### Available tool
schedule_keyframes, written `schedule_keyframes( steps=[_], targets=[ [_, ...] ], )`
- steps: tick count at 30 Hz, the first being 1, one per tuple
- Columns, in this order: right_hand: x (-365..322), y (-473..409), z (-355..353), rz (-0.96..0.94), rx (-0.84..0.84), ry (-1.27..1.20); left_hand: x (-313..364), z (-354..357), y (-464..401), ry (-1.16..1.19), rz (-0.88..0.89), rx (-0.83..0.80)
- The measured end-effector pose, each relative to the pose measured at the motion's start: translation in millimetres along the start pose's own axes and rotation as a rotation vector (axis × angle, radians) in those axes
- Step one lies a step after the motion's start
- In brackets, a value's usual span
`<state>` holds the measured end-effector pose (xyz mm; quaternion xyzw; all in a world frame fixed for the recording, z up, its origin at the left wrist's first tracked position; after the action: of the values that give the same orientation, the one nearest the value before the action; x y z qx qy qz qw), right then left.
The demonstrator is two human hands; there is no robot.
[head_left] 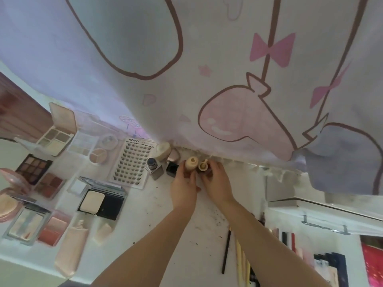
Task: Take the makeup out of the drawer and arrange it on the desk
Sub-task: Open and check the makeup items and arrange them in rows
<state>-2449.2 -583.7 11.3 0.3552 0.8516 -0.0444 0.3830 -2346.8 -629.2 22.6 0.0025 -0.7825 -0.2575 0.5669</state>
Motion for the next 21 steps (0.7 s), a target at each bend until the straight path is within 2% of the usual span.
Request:
schedule_keyframes(
  steps=[5,8,10,13,16,19,21],
  targets=[
    [-1.3,0.3,-9.0,0.027,-0.041,-0.012,3.7,-2.3,7.9,-0.032,0.037,-0.045],
    [6.7,23.8,-34.0,0.051,-0.148,0.118,-4.7,-14.0,34.3,-0.108,0.127,-0.114],
    [14.8,48.8,-52.6,0.088,-0.285,0.207,-16.0,-19.5,54.9,-0.322,0.211,-0.218],
    [25.9,83.3,-62.0,0.163,-0.428,0.363,-28.0,-5.9,81.6,-0.654,0.295,-0.472],
    [34.6,102.3,-58.0,0.238,-0.381,0.380,-33.9,27.1,93.5,-0.934,0.377,-0.660],
    [41.5,112.6,-55.0,0.254,-0.316,0.430,-36.6,46.7,91.9,-1.197,0.454,-0.658],
    [44.7,120.7,-51.5,0.314,-0.297,0.428,-39.3,47.7,89.9,-1.273,0.436,-0.666]
  ],
)
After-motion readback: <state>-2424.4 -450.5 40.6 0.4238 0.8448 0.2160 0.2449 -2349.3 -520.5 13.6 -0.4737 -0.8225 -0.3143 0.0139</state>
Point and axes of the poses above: each hand's wrist, its own y-axis away from the middle knuckle, its own z-axis out of the palm, x = y × z, the point moved 3 cm from there along -y, towards the middle knuckle, and after that the axes turned 5 degrees about y, right-handed, at the moved point
